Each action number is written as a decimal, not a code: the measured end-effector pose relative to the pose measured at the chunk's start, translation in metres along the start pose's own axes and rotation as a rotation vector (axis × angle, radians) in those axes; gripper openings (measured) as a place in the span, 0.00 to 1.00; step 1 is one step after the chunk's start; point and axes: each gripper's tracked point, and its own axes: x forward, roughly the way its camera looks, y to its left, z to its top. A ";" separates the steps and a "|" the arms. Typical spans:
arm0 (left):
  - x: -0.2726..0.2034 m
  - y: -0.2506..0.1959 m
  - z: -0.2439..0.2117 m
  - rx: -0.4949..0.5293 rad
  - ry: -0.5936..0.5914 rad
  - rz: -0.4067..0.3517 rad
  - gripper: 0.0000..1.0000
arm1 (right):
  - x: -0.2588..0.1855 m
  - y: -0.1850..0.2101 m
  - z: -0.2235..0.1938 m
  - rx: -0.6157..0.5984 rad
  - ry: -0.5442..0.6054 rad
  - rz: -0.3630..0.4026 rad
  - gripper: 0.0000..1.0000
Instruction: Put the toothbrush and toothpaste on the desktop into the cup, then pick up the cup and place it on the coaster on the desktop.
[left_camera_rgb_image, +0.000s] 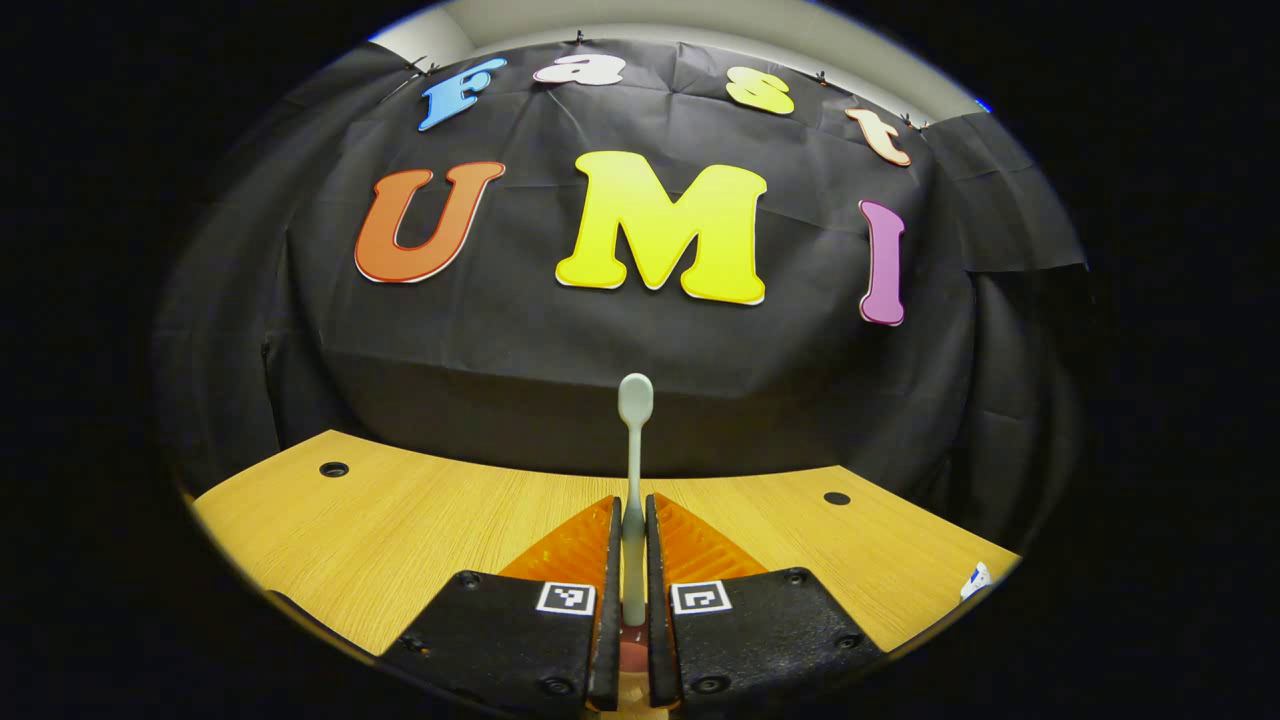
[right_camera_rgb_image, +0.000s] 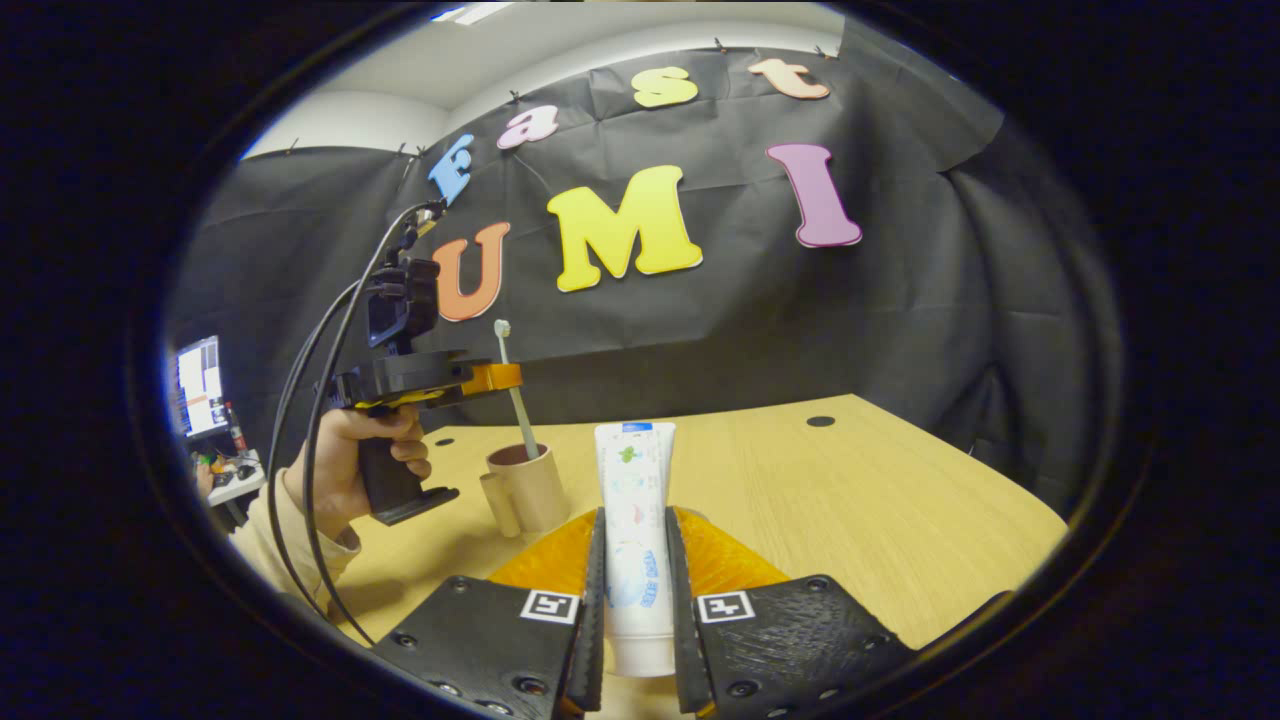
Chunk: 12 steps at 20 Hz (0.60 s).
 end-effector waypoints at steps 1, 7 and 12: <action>-0.004 0.004 -0.002 0.008 0.015 0.015 0.15 | 0.002 0.001 0.004 -0.005 -0.004 -0.002 0.29; -0.036 0.011 -0.002 0.046 0.023 0.000 0.99 | 0.025 0.031 0.047 -0.025 -0.053 0.032 0.28; -0.080 0.036 0.000 0.055 0.014 0.021 0.99 | 0.065 0.072 0.082 -0.024 -0.081 0.106 0.29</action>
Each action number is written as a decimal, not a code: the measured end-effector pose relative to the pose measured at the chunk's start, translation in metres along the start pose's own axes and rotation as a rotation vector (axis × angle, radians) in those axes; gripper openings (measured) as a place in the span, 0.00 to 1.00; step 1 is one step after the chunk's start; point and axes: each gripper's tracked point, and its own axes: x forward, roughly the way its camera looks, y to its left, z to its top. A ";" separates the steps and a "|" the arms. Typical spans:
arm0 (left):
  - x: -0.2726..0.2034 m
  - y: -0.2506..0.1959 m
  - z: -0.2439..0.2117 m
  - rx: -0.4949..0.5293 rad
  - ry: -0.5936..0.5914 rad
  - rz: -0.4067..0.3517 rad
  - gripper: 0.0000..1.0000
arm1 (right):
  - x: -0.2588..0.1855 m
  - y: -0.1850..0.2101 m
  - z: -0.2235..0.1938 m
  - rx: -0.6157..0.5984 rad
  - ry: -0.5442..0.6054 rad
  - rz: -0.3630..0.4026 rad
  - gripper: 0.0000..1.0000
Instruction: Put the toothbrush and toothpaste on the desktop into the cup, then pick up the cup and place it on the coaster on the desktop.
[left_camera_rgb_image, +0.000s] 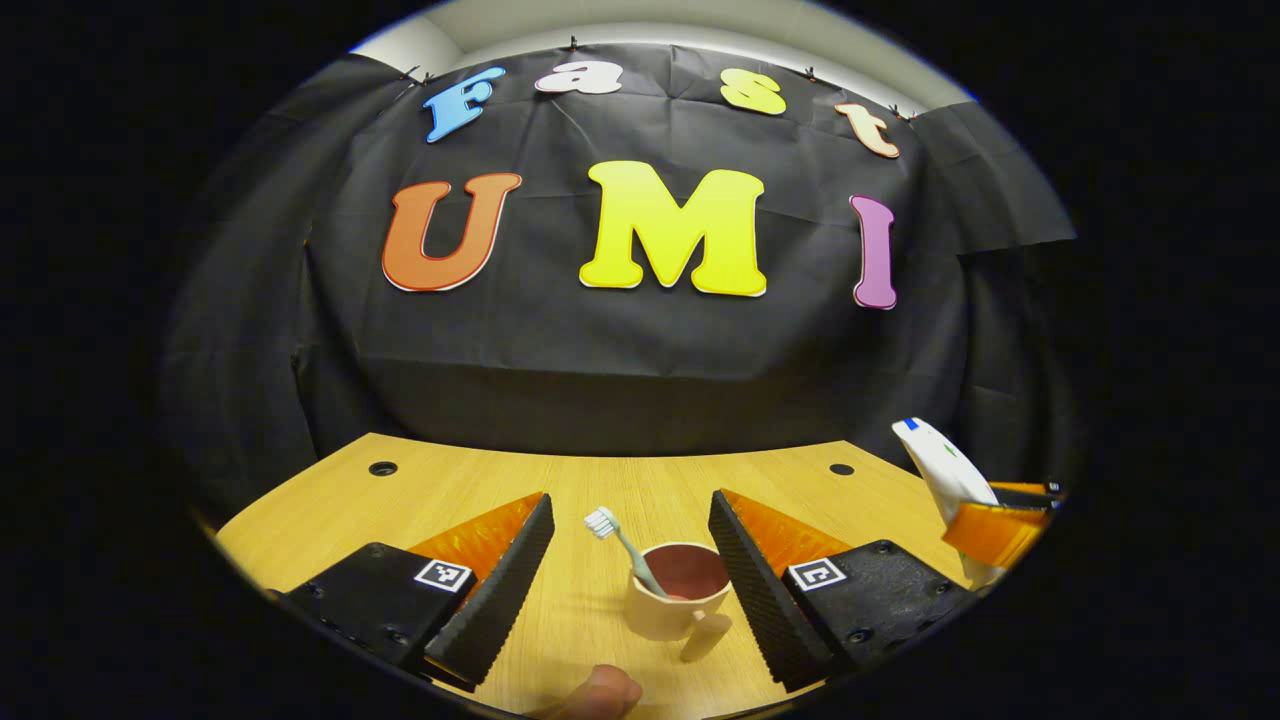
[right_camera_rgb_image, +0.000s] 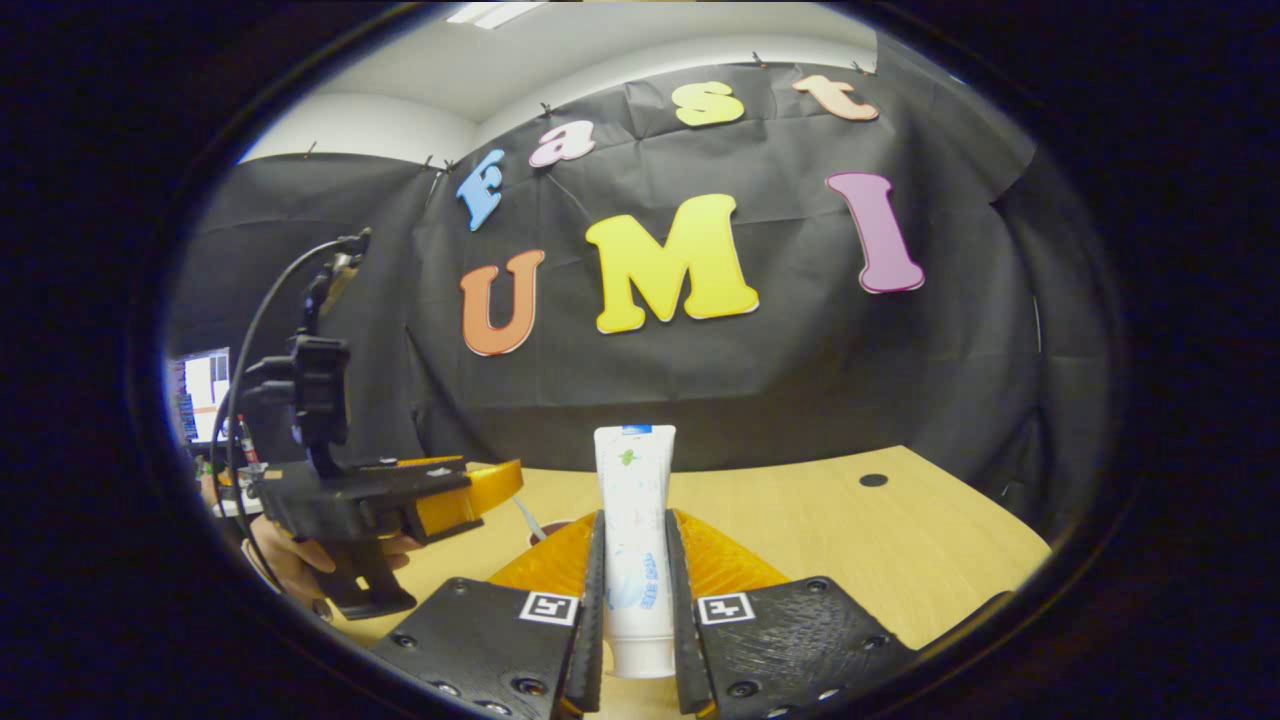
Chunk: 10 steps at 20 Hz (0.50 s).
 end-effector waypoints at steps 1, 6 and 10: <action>-0.008 0.010 -0.001 0.007 -0.010 0.018 0.99 | 0.012 0.008 0.006 0.006 -0.003 0.014 0.31; -0.040 0.034 -0.027 -0.034 0.010 0.036 0.99 | 0.071 0.041 0.012 0.036 0.013 0.075 0.31; -0.053 0.049 -0.048 -0.033 0.039 0.066 0.99 | 0.099 0.052 0.002 -0.003 0.026 0.061 0.30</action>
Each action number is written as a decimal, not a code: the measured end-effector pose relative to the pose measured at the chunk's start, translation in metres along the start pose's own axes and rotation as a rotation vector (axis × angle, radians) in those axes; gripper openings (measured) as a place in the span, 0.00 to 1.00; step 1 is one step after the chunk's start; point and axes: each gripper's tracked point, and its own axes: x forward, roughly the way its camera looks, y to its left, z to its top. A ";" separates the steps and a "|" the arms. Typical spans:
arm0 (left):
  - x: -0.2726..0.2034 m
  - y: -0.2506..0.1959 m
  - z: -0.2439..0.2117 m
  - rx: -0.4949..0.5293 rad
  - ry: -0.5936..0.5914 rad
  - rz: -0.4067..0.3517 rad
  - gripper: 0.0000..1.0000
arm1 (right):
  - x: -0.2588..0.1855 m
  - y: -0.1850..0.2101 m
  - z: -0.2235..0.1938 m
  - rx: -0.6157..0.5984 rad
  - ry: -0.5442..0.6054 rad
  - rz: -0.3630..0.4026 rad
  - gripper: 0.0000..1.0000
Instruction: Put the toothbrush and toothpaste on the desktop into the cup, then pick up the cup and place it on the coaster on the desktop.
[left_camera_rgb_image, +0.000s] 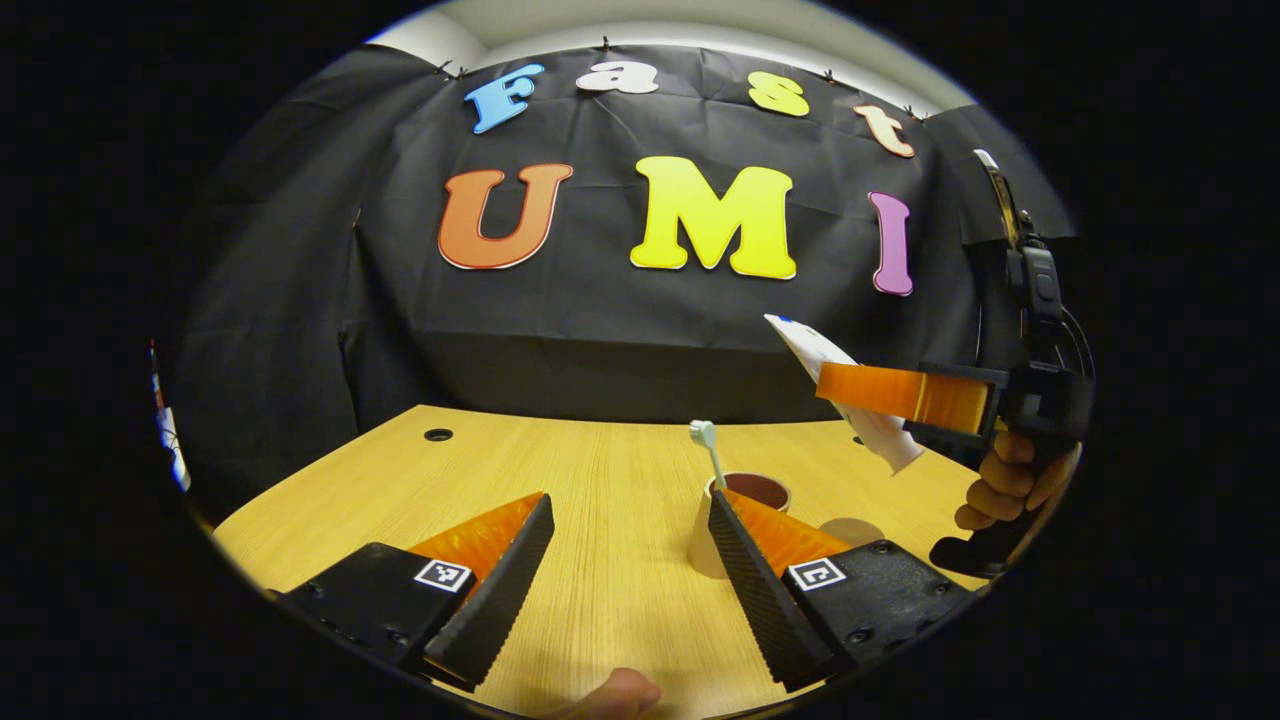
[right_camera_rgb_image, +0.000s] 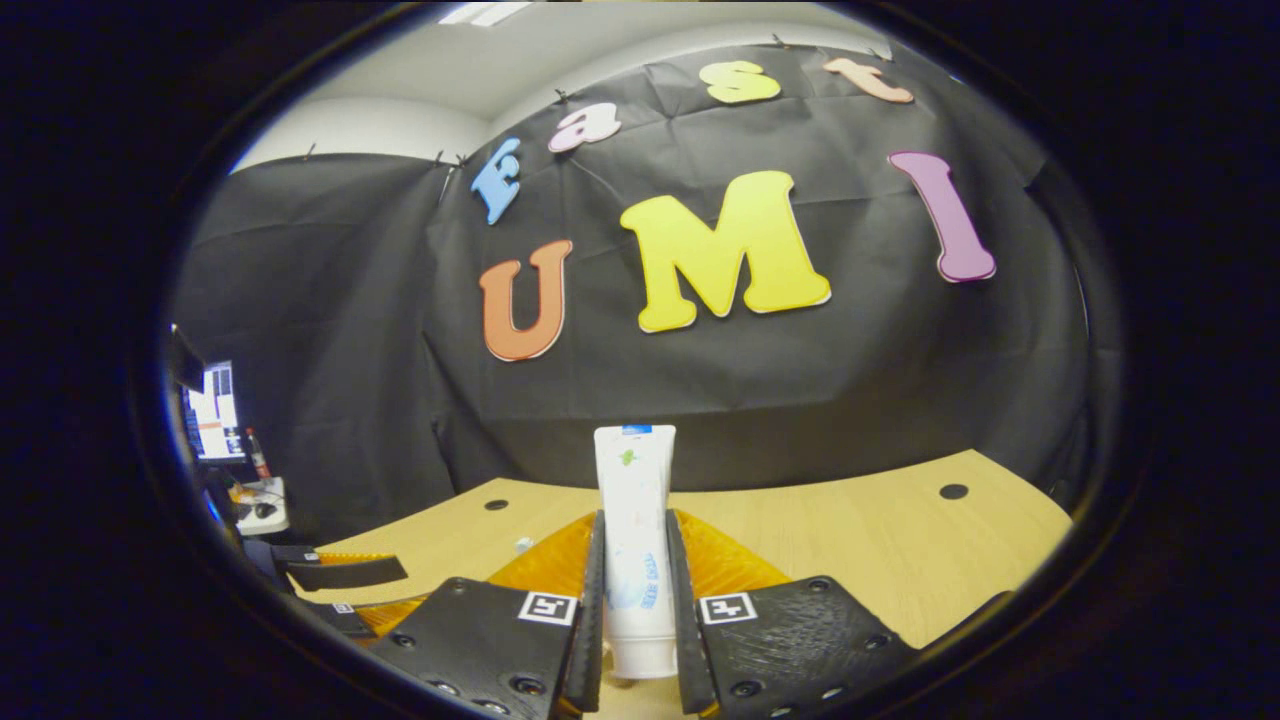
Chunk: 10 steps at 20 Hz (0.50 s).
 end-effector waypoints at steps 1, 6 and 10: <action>0.000 0.001 -0.003 -0.007 0.003 0.000 0.99 | 0.004 0.004 -0.003 -0.006 0.002 0.007 0.30; 0.003 0.005 -0.019 -0.047 0.038 0.003 0.99 | 0.021 0.008 -0.007 0.011 -0.001 0.008 0.28; 0.004 0.009 -0.026 -0.060 0.042 0.003 0.99 | 0.034 0.008 -0.012 0.019 0.012 -0.002 0.31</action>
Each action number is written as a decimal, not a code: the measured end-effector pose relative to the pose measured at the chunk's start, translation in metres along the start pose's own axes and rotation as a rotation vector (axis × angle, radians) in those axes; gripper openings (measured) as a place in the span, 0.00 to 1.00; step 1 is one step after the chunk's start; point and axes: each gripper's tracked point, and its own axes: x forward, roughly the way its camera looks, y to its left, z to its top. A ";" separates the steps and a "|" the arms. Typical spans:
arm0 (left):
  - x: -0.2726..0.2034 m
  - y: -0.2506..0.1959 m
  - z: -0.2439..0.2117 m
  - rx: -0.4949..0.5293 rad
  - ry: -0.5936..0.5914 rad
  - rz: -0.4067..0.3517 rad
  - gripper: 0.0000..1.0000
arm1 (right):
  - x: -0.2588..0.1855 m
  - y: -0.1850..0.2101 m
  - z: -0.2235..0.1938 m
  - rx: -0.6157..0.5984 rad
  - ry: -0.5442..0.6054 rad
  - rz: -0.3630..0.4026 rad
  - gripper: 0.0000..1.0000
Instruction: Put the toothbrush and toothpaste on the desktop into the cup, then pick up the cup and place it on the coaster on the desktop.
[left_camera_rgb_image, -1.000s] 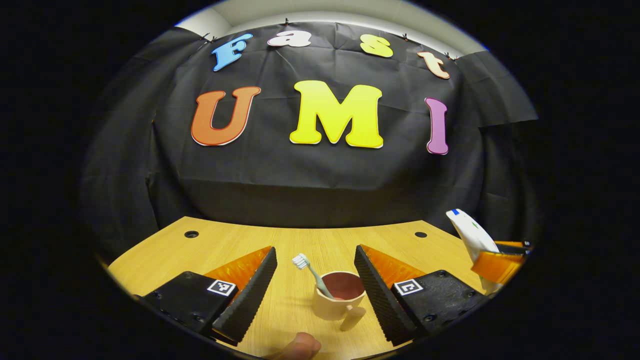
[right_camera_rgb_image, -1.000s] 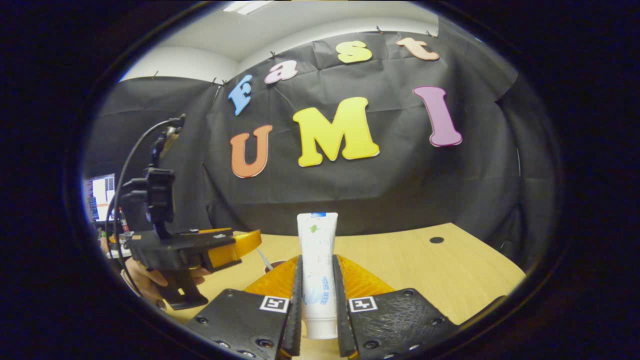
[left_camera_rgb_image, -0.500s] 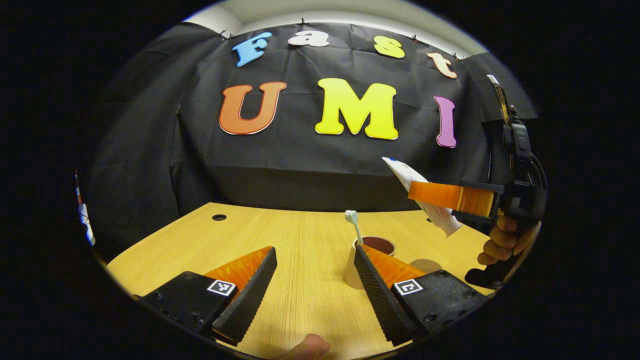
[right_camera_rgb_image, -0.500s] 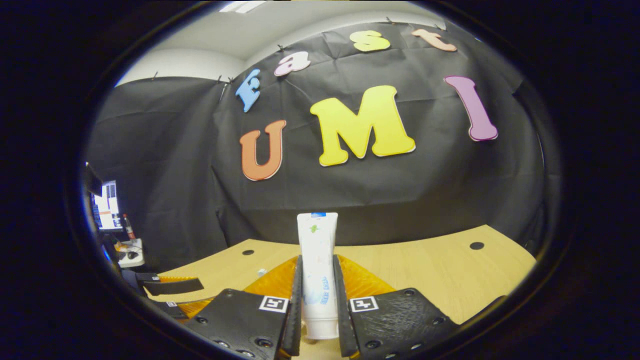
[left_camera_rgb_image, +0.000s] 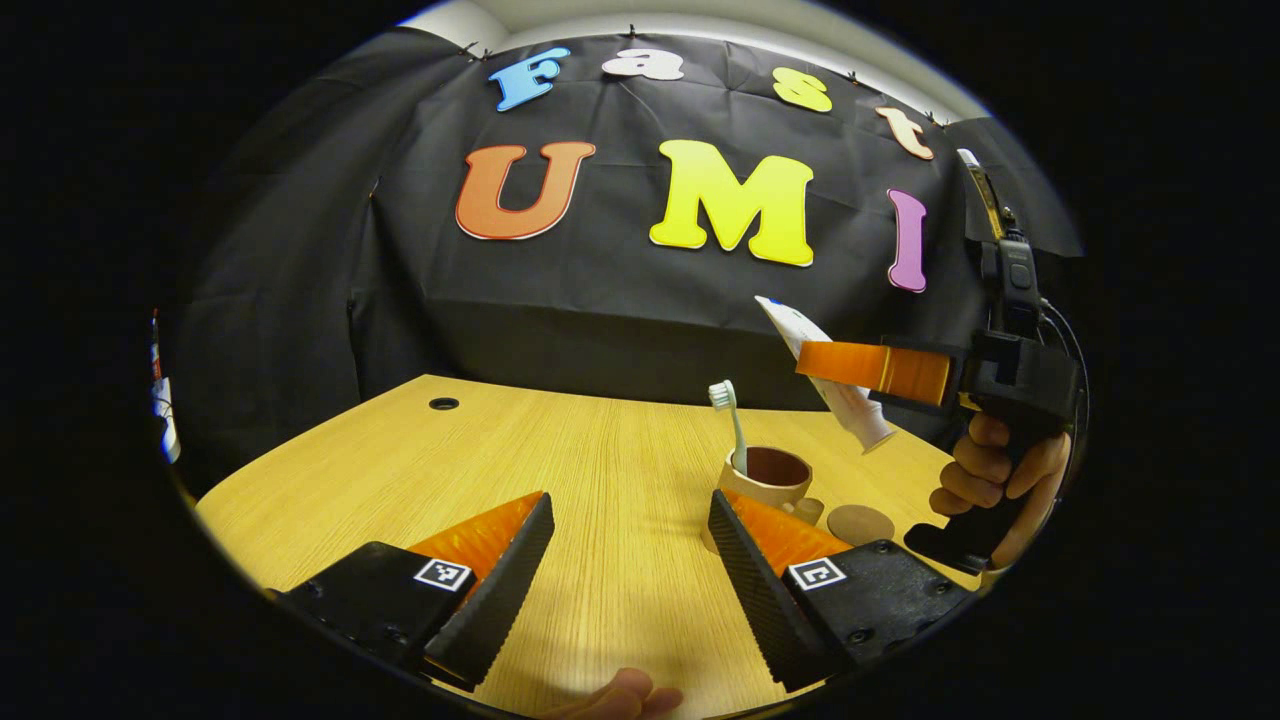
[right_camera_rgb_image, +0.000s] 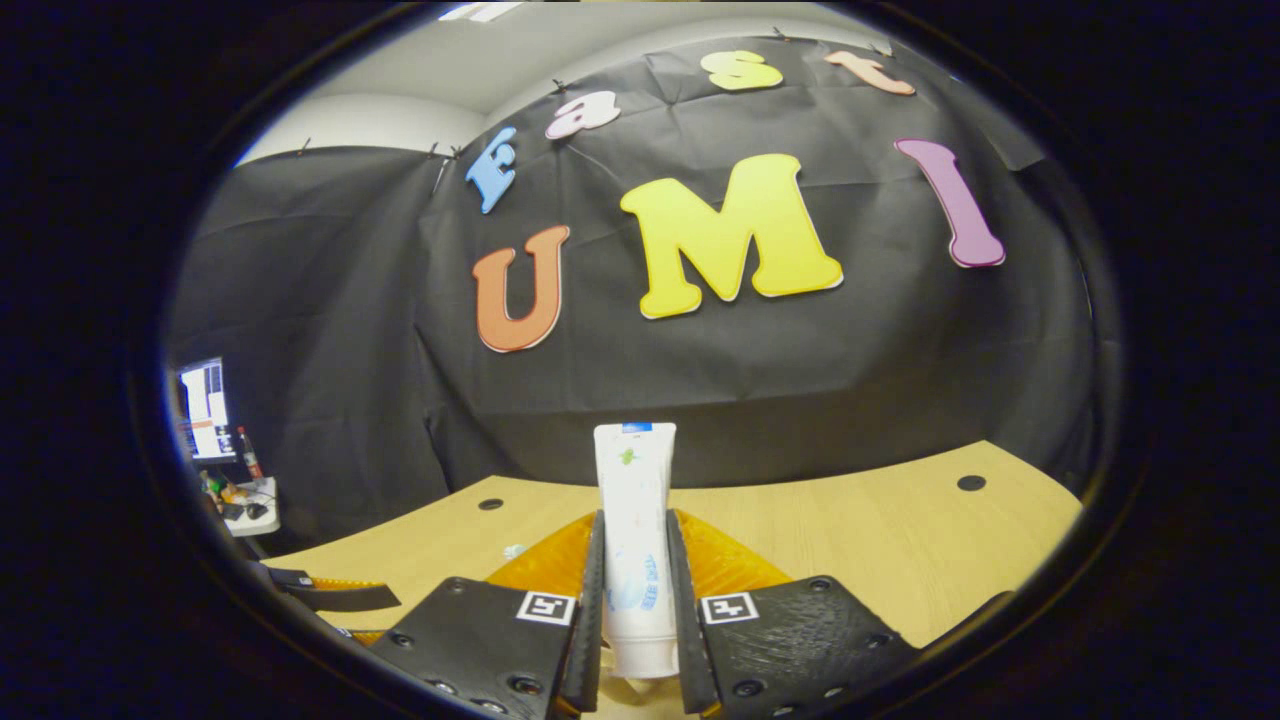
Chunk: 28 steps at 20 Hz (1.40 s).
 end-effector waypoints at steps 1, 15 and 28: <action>0.000 -0.001 -0.002 -0.006 0.001 -0.006 0.99 | 0.003 0.000 -0.001 -0.002 0.001 -0.001 0.31; 0.007 -0.027 -0.012 0.004 0.057 -0.040 0.99 | -0.026 -0.004 -0.009 -0.015 0.024 0.042 0.59; 0.027 -0.064 -0.003 0.016 0.195 0.003 0.98 | -0.182 -0.070 -0.012 -0.125 -0.111 -0.090 0.93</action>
